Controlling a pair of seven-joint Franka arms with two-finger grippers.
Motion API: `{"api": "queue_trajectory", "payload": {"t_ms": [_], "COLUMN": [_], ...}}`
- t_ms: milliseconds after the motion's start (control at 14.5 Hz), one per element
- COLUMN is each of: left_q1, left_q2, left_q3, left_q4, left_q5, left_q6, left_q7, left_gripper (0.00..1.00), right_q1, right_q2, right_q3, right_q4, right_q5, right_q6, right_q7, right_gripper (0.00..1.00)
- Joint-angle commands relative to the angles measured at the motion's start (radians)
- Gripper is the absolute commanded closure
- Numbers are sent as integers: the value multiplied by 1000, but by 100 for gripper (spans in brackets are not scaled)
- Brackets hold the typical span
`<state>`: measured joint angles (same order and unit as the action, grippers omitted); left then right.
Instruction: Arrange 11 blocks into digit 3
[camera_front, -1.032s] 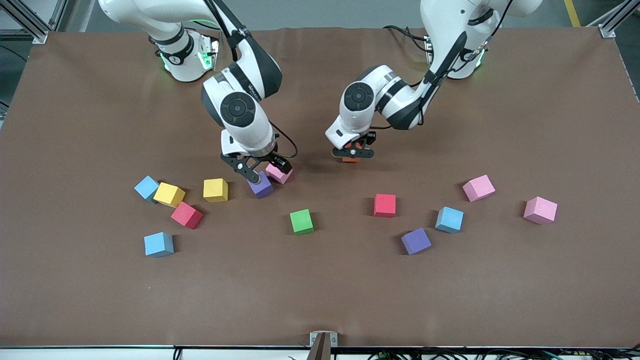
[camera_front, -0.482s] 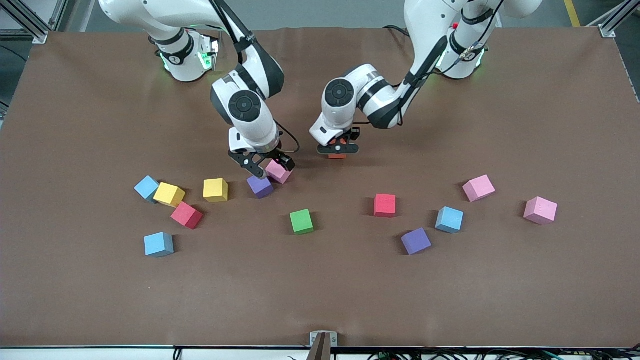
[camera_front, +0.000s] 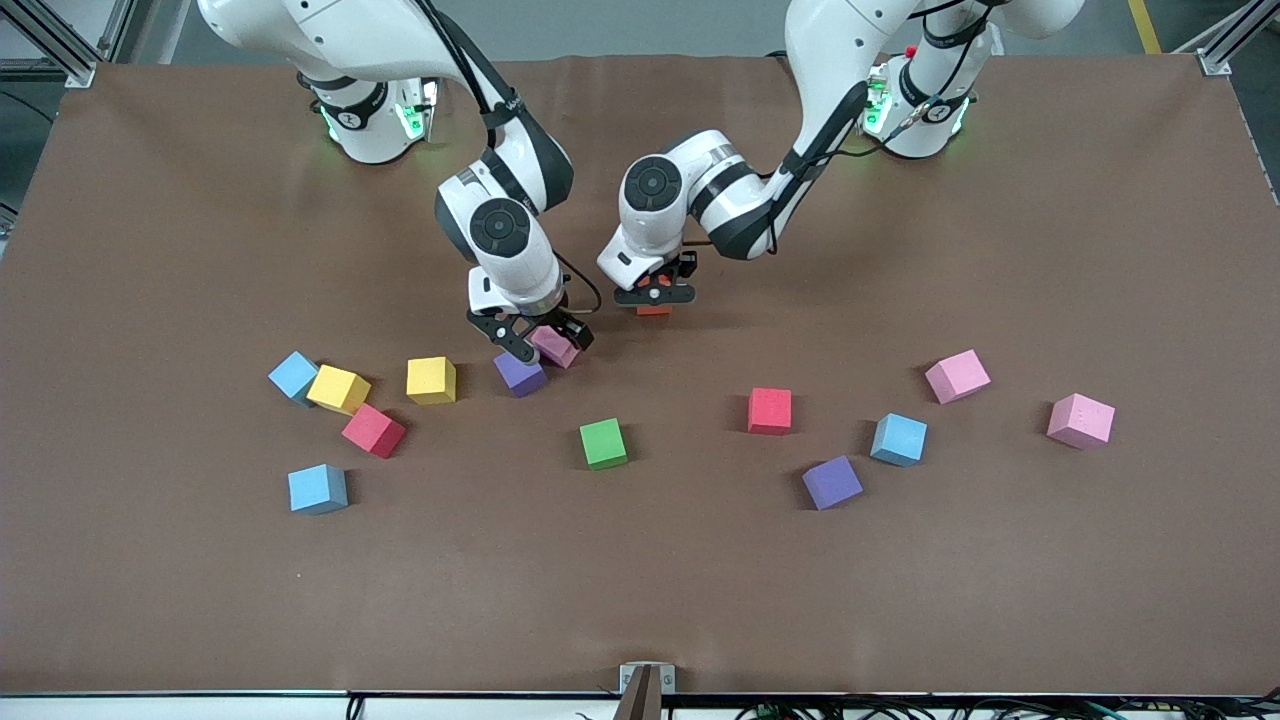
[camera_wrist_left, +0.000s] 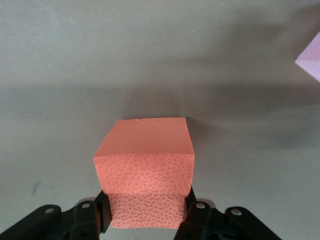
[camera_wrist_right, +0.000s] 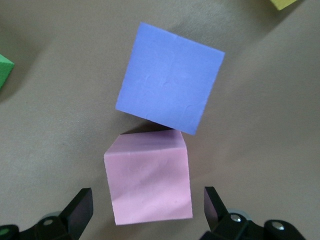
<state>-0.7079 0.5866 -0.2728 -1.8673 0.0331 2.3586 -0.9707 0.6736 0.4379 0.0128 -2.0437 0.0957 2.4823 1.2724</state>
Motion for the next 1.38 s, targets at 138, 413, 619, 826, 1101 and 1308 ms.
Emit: {"api": "queue_trajectory", "payload": {"t_ms": [138, 413, 619, 826, 1101, 1308], "left_q1": [-36, -42, -42, -42, -41, -25], "left_q2": [9, 1, 6, 6, 10, -22], "left_q3": [0, -9, -9, -9, -8, -8], "left_q4": [14, 14, 17, 23, 34, 34], "left_q5": [19, 21, 22, 25, 25, 24], "left_q6": [-25, -88, -88, -85, -78, -87], "left_q7": [-14, 21, 24, 21, 3, -23], "left_gripper": [65, 64, 52, 26, 0, 0], "right_q1": [9, 12, 12, 14, 12, 6], "right_q2": [16, 33, 44, 44, 41, 15], "right_q3": [-8, -8, -8, -8, -8, -8], "right_q4": [-6, -7, -7, -4, 11, 23], "right_q5": [9, 9, 7, 7, 7, 9], "right_q6": [33, 30, 32, 30, 24, 13], "right_q7": [11, 11, 10, 8, 10, 2], "right_gripper": [2, 2, 17, 49, 60, 61]}}
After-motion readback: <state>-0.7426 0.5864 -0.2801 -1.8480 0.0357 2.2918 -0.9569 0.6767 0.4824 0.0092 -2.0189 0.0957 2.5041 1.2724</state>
